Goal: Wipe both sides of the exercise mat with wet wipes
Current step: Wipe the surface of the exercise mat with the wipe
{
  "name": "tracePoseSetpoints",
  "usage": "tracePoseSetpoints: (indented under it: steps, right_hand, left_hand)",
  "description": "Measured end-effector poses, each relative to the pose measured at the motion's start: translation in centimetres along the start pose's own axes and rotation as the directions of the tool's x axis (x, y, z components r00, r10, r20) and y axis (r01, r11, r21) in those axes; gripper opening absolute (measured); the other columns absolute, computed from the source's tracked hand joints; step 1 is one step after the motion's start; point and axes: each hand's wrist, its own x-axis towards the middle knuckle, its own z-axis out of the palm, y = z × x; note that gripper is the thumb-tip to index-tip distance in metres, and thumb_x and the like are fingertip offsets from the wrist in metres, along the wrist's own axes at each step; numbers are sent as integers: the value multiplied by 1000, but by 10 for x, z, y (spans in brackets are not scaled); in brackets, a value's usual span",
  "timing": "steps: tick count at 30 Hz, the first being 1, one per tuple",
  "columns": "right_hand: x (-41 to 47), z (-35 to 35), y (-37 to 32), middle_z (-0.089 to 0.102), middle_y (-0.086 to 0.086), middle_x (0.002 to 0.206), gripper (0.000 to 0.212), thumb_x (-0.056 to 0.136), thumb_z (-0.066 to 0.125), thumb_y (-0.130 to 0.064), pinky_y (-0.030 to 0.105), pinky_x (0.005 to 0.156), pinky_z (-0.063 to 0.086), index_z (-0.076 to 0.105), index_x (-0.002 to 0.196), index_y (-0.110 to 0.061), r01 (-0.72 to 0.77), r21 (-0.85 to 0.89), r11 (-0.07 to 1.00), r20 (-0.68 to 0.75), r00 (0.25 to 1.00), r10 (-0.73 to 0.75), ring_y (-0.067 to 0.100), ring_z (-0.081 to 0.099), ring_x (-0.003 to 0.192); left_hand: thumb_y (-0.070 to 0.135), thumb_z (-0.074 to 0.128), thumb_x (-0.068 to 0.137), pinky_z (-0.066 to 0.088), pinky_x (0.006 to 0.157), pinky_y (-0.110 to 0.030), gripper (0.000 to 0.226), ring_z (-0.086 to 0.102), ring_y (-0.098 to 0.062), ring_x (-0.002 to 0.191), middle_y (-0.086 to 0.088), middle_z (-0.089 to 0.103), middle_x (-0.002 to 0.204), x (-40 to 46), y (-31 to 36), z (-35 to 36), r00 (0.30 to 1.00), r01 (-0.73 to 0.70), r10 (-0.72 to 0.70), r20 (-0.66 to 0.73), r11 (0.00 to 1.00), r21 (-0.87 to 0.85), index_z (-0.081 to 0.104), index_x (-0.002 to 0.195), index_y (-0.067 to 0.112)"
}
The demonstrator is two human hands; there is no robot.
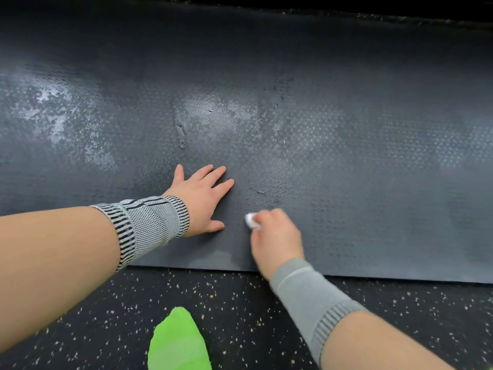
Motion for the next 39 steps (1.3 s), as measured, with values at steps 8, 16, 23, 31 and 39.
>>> tracePoseSetpoints:
  steps: [8,16,23,31,39]
  right_hand:
    - [42,-42,58,56,12,112,26,90,47,-14,29,81,37,62,112,-14,-298,52,953,-198,932,303,30,54,102]
    - [8,8,-17,48,5,109,21,95,43,-21,33,83,45,57,110,-16,181,-20,983,48,983,-180,29,56,94]
    - [64,-51,56,57,15,111,24,90,49,-15,33,85,40,62,109,-13,-348,63,935,-222,909,353,33,54,103]
    - [32,1,-16,49,2,112,23,94,44,-21,31,86,42,57,112,-19,165,-51,985,12,986,-164,25,54,103]
    - [72,-43,32,57,15,112,25,92,47,-18,31,84,40,63,111,-13,-345,112,932,-206,909,361,34,55,102]
  left_hand:
    - [68,50,87,8,113,-67,93,-6,-19,151,4,-12,164,-3,-5,5,1000,-4,4,8,1000,-28,-1,156,32]
    - [58,50,92,10,114,-66,75,7,-20,150,5,5,163,3,-5,-1,999,2,-5,-52,998,-67,15,154,35]
    - [56,55,91,9,114,-67,77,6,-20,150,6,4,163,0,-9,1,999,-12,9,-34,996,-88,15,154,36]
    - [51,55,92,11,114,-67,63,19,-20,145,7,21,157,7,-9,-5,996,-8,-2,-87,994,-111,31,148,37]
    - [49,53,94,10,114,-66,60,19,-20,144,8,21,156,7,-11,-3,997,-12,3,-80,993,-114,29,148,38]
